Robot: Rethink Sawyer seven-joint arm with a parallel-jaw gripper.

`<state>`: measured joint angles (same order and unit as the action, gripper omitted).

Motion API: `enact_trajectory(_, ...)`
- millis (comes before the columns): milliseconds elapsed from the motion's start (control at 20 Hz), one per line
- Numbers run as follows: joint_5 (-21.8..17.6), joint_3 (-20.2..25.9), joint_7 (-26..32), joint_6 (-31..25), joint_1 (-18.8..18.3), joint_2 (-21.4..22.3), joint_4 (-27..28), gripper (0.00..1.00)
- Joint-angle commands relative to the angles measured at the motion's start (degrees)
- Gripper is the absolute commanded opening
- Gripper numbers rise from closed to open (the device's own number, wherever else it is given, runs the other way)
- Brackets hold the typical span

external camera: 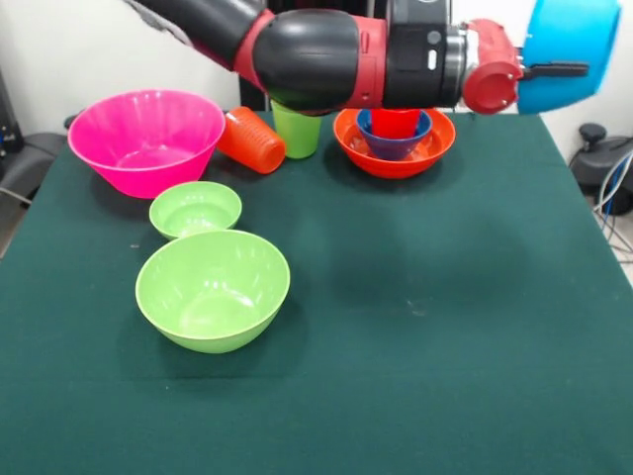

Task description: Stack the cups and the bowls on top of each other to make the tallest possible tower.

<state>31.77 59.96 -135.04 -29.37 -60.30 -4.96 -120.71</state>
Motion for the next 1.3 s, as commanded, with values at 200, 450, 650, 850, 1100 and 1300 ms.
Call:
enact_trajectory(200,0.5,10.29,-0.68,12.42,-2.65,-24.02,1.59,0.0)
enact_trajectory(450,2.41,8.07,0.41,0.7,0.8,-20.73,8.53,0.0)
enact_trajectory(650,4.23,5.54,-1.32,-11.29,4.97,-15.08,14.82,0.0)
enact_trajectory(850,3.7,2.79,-3.36,-18.76,7.24,-10.77,17.52,0.0)
enact_trajectory(1100,3.63,1.41,-4.09,-22.07,8.3,-8.8,18.8,0.0)
enact_trajectory(1300,3.63,0.78,-3.47,-23.98,8.9,-8.33,20.04,0.0)
